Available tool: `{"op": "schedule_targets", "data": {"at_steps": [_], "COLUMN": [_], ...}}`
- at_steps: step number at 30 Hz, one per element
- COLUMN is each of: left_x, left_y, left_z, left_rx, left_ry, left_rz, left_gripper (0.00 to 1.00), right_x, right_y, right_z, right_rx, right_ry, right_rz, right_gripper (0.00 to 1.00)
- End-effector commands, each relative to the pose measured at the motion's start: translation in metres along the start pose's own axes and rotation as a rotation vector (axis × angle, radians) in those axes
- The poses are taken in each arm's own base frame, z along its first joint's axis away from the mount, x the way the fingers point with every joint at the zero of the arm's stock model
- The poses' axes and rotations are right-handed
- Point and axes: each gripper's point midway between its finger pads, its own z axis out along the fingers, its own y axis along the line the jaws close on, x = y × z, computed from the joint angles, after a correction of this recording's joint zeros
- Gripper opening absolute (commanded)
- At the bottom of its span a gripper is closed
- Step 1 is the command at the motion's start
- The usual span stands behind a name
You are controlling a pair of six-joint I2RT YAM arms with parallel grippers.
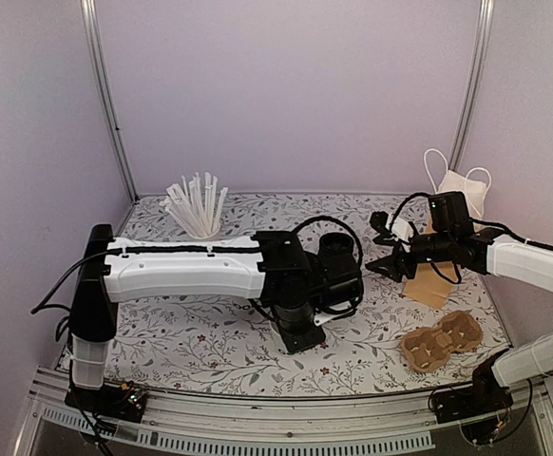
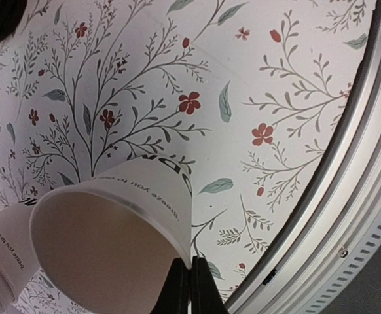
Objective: Pack the takeout coffee
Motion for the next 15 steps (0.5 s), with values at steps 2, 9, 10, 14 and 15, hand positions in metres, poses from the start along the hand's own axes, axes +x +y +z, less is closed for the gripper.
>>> {"op": "schedule_targets", "data": {"at_steps": [2,9,10,14,15], "left_x": [-0.004,-0.009,-0.010,-0.016,-0.014], "left_y": [0.008,0.020,0.022,0.044,0.058], "left_z": [0.003,-0.030,-0.041,-0.093,-0.105], "left_rx": [0.000,-0.039,-0.041,-0.097,-0.135], "left_ry": [-0.028,-0.084,-0.109,-0.241,-0.270], "left_rz": [-0.011,-0.053,-0.064,-0.153,-0.208], "left_gripper": [0.02,0.29,0.32,0.44,0.48], "right_x": [0.003,0.007,0.007,0.009,0.009], "right_y": [-0.004,-0.003,-0.002,-0.002,-0.001], "right_z": [0.002,0.005,0.005,0.007,0.007], "right_rx": [0.011,-0.001,-0.003,-0.010,-0.013], "right_ry": [0.011,0.020,0.022,0.025,0.027], "right_rz": [-0.008,-0.003,-0.003,0.000,0.000], "right_gripper": [0.71,0.71,0.71,0.71,0.71]}}
